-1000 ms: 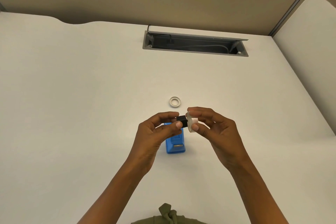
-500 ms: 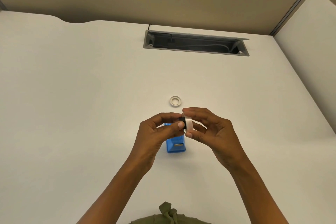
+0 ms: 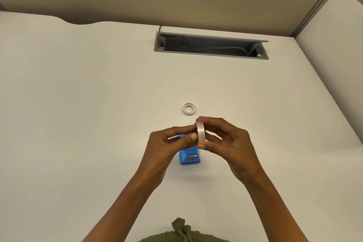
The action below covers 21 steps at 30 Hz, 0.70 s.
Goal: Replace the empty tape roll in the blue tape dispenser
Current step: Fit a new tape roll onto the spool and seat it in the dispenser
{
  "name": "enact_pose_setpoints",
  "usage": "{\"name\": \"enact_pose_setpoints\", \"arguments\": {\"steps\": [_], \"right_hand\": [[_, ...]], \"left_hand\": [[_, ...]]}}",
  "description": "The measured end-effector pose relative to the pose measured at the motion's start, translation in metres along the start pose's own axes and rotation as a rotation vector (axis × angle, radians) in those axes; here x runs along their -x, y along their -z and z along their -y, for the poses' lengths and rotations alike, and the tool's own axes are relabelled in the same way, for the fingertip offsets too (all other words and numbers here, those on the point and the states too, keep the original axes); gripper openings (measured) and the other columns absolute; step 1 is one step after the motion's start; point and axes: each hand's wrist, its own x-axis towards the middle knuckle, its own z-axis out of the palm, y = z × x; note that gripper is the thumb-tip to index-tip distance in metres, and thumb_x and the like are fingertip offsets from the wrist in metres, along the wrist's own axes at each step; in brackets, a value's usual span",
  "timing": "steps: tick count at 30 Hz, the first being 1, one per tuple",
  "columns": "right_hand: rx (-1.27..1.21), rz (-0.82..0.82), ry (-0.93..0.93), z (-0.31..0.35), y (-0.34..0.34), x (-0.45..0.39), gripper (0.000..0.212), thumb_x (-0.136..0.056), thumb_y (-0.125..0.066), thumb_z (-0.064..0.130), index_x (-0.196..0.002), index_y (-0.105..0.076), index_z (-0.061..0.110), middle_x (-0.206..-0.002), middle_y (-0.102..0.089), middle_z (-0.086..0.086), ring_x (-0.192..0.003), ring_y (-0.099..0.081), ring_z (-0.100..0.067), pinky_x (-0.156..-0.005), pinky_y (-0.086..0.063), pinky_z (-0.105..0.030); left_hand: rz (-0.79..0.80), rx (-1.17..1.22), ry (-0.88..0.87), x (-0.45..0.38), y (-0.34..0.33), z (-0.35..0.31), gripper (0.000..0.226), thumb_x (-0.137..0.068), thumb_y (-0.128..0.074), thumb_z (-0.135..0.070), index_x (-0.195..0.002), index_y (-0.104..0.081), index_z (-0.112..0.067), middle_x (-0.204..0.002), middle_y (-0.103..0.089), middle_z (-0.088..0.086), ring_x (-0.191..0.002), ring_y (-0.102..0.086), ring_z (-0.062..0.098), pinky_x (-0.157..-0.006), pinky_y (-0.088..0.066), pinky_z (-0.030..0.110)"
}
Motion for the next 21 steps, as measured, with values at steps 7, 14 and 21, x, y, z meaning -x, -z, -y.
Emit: {"name": "enact_pose_setpoints", "arguments": {"steps": [7,14,21], "right_hand": [[0.026,0.001,-0.033,-0.007,-0.001,-0.005,0.046,-0.066,-0.081,0.005,-0.108,-0.068,0.021,-0.110,-0.070,-0.001,-0.108,-0.065,-0.022,-0.088,-0.056,-0.033],[0.147,-0.091,-0.063,-0.020,0.005,-0.014,0.045,-0.064,-0.083,0.007,-0.105,-0.071,0.023,-0.105,-0.073,0.004,-0.095,-0.068,-0.016,-0.081,-0.055,-0.026],[0.233,-0.067,-0.088,-0.029,0.005,-0.026,0.048,-0.064,-0.083,0.004,-0.109,-0.070,0.017,-0.106,-0.072,0.002,-0.093,-0.068,-0.010,-0.078,-0.056,-0.022]], "left_hand": [[0.012,0.006,-0.041,-0.003,0.005,0.005,0.033,-0.067,-0.073,-0.033,-0.099,-0.074,-0.022,-0.094,-0.077,-0.004,-0.086,-0.072,0.016,-0.072,-0.055,0.018],[-0.054,-0.101,-0.026,-0.009,0.012,0.018,0.034,-0.070,-0.076,-0.030,-0.103,-0.069,-0.035,-0.097,-0.074,-0.011,-0.087,-0.070,0.008,-0.079,-0.051,0.021],[-0.032,-0.413,-0.142,-0.023,0.025,0.046,0.059,-0.071,-0.080,-0.026,-0.110,-0.046,-0.055,-0.115,-0.048,-0.028,-0.096,-0.050,-0.022,-0.068,-0.041,-0.003]]}}
